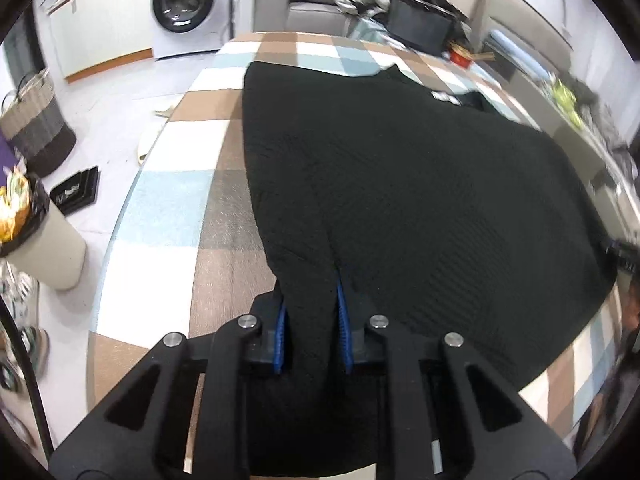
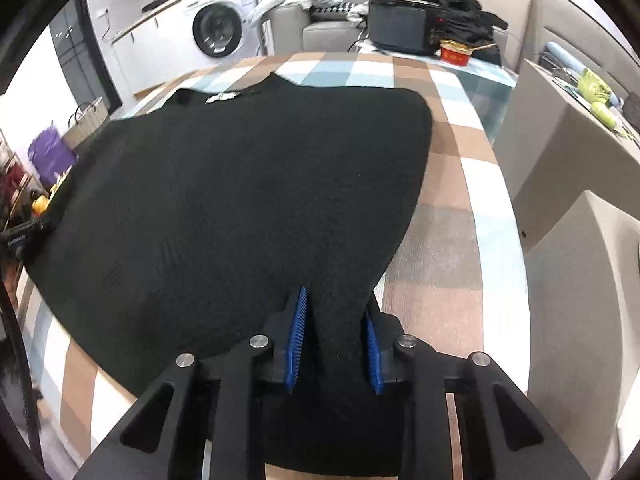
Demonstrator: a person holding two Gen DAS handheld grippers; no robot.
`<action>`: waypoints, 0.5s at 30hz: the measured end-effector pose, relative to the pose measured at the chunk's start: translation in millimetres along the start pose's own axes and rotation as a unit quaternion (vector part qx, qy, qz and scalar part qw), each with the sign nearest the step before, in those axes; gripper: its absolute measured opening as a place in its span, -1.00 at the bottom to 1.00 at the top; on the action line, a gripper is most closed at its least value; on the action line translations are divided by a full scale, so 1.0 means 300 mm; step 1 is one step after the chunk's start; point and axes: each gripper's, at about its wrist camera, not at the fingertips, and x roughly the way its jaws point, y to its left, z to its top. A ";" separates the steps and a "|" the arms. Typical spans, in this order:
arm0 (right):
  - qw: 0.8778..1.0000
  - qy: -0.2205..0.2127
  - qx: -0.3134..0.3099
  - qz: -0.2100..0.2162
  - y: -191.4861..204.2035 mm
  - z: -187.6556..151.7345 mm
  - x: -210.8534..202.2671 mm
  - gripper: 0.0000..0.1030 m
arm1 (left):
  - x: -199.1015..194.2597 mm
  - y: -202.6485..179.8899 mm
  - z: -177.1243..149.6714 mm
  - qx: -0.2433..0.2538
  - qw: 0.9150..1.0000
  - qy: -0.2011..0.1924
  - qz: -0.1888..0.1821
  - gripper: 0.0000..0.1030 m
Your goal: Fold small clothes
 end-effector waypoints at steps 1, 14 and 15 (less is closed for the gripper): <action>1.000 0.005 0.004 0.006 -0.003 -0.004 -0.008 -0.49 | -0.006 -0.003 -0.004 0.011 1.000 0.005 0.000 -0.66; 0.998 -0.036 0.048 0.000 -0.104 0.031 -0.072 0.34 | -0.041 0.093 0.019 -0.073 0.997 -0.022 -0.009 -0.12; 0.997 -0.034 0.062 0.003 -0.120 0.046 -0.052 0.34 | -0.035 0.106 0.020 -0.086 0.996 -0.023 -0.010 -0.12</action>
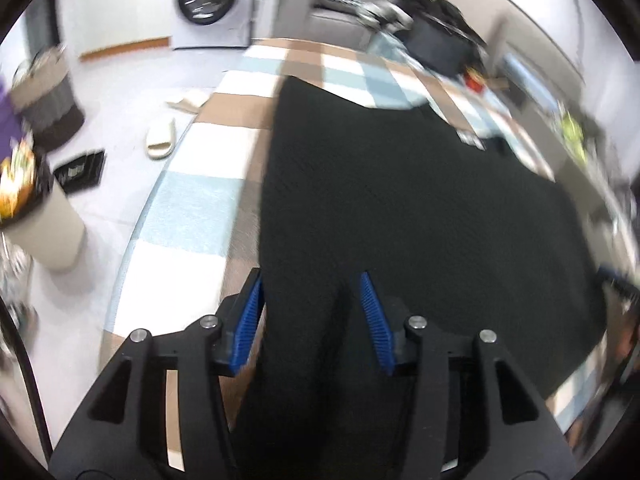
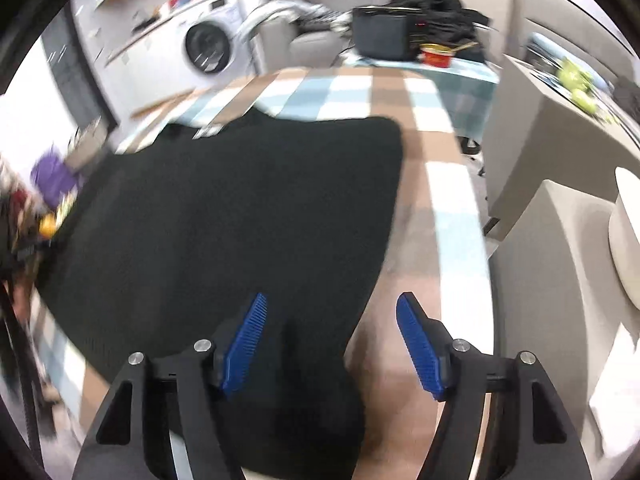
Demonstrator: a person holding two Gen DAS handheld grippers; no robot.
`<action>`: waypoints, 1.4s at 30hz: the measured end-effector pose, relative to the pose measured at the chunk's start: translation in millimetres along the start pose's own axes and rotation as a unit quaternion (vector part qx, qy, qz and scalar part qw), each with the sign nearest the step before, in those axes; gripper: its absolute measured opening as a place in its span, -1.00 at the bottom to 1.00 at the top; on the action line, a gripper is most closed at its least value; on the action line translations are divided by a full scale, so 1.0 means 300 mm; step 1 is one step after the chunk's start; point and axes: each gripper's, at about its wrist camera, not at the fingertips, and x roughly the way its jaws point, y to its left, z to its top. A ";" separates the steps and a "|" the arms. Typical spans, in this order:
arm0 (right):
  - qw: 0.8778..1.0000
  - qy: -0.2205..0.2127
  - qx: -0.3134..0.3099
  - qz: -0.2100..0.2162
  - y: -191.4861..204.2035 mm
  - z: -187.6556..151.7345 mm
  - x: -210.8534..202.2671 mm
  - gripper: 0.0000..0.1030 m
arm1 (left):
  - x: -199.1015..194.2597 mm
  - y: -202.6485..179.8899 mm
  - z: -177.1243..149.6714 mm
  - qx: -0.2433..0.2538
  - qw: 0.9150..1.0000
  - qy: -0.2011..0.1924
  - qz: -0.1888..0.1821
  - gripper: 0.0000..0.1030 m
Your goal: Fold small clothes
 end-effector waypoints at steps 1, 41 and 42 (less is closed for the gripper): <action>1.000 0.003 0.018 0.008 -0.015 0.022 0.033 0.34 | 0.009 0.007 0.007 -0.007 1.000 -0.001 -0.001 -0.12; 0.997 -0.056 0.003 -0.047 0.054 0.102 0.059 -0.78 | -0.034 -0.029 0.038 0.019 0.997 -0.068 0.030 -0.90; 0.997 -0.043 0.014 -0.062 0.034 0.099 0.085 -0.78 | -0.012 -0.011 0.036 0.011 0.997 -0.057 0.045 -0.90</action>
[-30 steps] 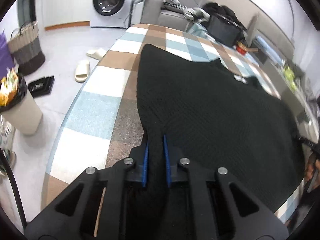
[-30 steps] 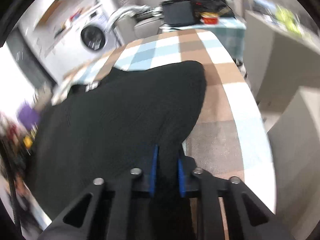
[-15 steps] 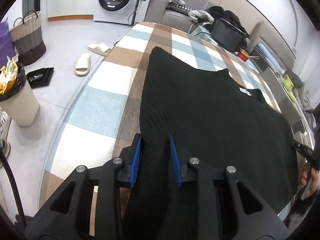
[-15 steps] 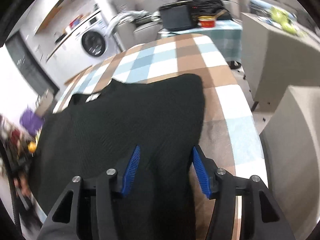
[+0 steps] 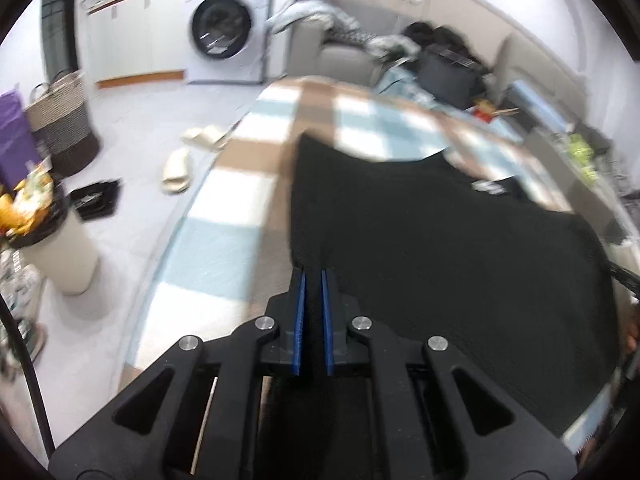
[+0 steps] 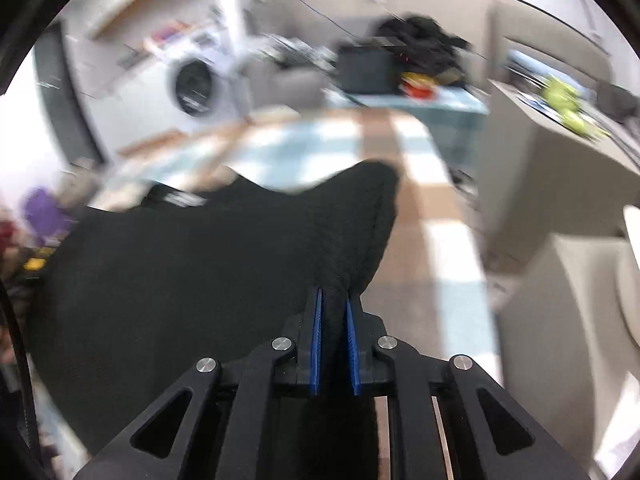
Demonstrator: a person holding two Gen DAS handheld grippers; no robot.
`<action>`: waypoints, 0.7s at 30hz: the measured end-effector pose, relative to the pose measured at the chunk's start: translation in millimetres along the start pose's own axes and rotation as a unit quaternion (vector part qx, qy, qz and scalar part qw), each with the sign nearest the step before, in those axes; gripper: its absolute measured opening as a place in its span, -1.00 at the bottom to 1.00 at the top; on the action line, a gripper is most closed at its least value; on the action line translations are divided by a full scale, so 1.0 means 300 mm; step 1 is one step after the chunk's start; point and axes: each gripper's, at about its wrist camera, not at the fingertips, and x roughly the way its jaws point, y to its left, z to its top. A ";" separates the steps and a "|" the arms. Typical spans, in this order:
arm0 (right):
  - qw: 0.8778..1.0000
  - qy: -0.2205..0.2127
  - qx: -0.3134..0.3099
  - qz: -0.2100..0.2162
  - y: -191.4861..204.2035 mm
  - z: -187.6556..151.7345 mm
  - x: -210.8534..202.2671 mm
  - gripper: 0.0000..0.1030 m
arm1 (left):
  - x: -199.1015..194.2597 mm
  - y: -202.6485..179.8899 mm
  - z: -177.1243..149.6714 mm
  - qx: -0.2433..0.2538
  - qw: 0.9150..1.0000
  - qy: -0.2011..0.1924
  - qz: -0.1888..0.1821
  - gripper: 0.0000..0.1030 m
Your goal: Fold small clothes
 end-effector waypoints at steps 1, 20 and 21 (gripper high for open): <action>1.000 0.008 0.009 0.000 -0.014 -0.003 0.016 -0.78 | 0.012 0.016 -0.005 -0.007 1.000 0.007 -0.001 -0.90; 0.998 -0.027 -0.005 0.057 0.098 0.032 -0.137 0.69 | -0.068 0.022 0.013 -0.030 0.999 -0.005 0.022 0.18; 0.997 -0.021 -0.013 0.068 0.127 0.030 -0.133 0.69 | -0.079 0.012 0.014 -0.027 0.999 -0.006 0.018 0.18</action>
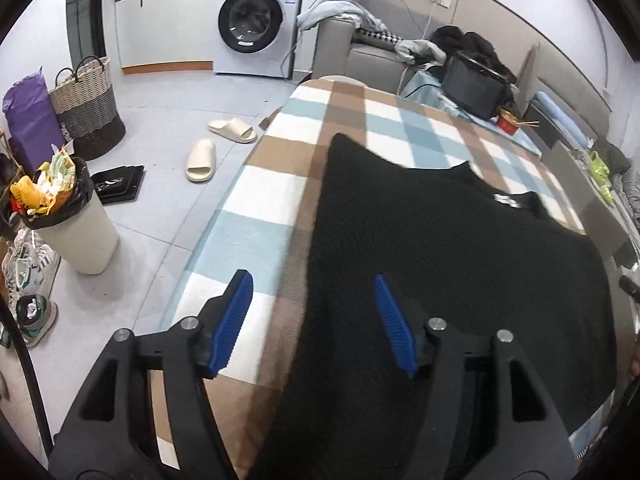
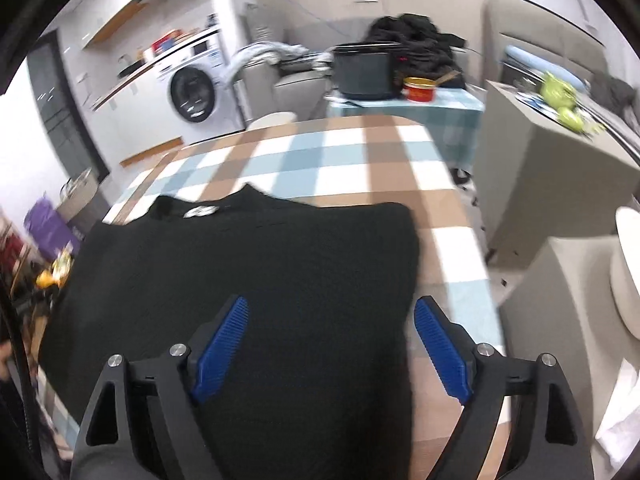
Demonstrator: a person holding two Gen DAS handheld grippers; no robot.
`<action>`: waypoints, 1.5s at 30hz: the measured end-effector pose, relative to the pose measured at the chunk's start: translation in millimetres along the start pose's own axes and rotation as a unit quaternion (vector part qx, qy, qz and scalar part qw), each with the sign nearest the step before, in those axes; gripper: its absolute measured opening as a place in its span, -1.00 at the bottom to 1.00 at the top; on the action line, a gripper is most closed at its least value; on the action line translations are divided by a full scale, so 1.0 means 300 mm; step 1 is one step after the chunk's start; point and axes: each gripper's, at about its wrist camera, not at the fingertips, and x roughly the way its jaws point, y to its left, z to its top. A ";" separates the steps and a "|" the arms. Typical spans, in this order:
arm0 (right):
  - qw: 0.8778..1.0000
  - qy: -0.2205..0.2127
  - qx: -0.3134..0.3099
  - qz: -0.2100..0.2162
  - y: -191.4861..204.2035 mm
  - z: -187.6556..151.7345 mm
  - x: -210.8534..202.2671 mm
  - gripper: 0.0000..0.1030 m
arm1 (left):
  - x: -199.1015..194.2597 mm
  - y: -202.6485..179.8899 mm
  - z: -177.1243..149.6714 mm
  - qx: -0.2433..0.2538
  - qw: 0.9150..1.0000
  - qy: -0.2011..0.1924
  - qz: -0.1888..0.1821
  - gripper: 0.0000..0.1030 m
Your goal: Fold small clothes
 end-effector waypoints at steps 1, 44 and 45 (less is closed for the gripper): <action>1.000 0.008 -0.014 0.012 0.035 -0.004 0.010 0.69 | -0.017 -0.023 -0.001 0.012 1.000 -0.002 -0.004 0.18; 0.978 0.102 -0.182 0.029 0.279 -0.275 0.070 0.73 | -0.062 -0.403 -0.346 0.248 0.958 0.097 -0.102 0.62; 0.980 0.096 -0.171 0.033 0.262 -0.294 0.047 0.73 | -0.073 -0.386 -0.354 0.242 0.960 0.095 -0.102 0.62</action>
